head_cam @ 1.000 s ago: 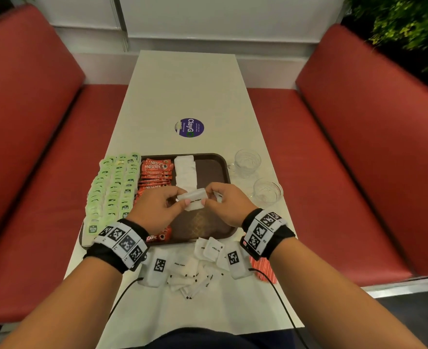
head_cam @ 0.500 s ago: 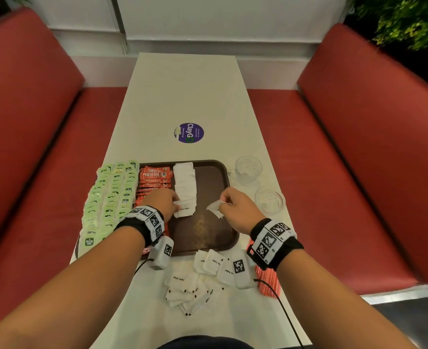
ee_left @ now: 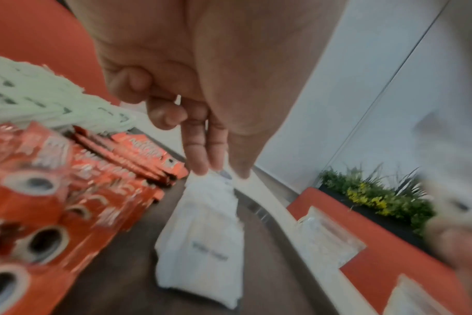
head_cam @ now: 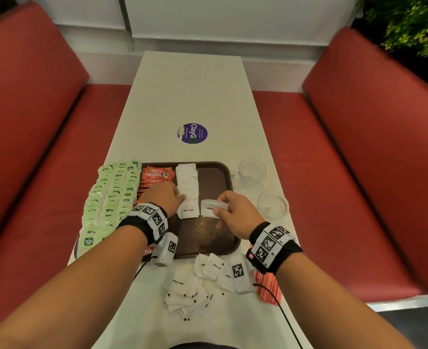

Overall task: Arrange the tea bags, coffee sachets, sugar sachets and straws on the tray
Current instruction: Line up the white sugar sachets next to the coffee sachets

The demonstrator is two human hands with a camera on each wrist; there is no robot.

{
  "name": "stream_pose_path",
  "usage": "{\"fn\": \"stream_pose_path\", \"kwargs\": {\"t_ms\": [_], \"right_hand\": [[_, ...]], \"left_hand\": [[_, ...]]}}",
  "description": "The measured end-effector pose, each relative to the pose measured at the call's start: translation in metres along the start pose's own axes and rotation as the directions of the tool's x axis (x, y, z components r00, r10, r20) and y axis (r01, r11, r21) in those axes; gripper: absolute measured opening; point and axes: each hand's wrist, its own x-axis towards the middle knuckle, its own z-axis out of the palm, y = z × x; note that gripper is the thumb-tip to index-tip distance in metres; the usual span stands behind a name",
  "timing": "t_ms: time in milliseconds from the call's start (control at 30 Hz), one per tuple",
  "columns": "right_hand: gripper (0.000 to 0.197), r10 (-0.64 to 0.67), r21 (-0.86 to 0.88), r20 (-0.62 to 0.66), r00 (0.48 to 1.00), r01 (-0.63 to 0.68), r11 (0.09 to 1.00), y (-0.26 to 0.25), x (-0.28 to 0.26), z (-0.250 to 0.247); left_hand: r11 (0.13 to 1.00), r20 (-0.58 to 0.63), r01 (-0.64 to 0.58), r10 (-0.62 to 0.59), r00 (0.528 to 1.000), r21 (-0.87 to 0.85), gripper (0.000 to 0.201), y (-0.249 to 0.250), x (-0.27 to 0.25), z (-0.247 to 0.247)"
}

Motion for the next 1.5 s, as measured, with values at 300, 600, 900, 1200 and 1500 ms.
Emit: {"fn": "stream_pose_path", "kwargs": {"t_ms": [300, 600, 900, 1200, 1500], "right_hand": [[0.011, -0.03, -0.069, 0.035, 0.999, 0.032, 0.997, -0.005, 0.011, 0.016], [0.044, 0.057, -0.528, 0.236, 0.97, 0.078, 0.846, 0.023, 0.003, 0.029], [0.046, 0.119, -0.662, 0.395, 0.911, 0.192, 0.725, 0.03, 0.0, 0.044], [0.019, 0.148, -0.658, 0.44, 0.886, 0.207, 0.724, 0.028, 0.0, 0.047], [0.017, 0.025, -0.523, 0.361, 0.932, 0.18, 0.833, 0.025, -0.01, 0.029]], "left_hand": [[0.865, -0.002, -0.41, 0.428, 0.904, -0.289, 0.009, 0.013, -0.039, -0.019], [0.992, 0.065, -0.054, 0.062, 0.996, -0.117, 0.008, -0.026, -0.01, 0.004], [0.999, 0.154, 0.021, -0.014, 0.988, -0.043, 0.016, -0.004, 0.009, 0.02], [0.999, 0.061, -0.03, 0.03, 0.998, 0.011, 0.024, -0.004, 0.01, 0.014], [0.914, 0.188, -0.402, 0.387, 0.903, 0.049, 0.009, 0.003, -0.055, 0.013]]}}
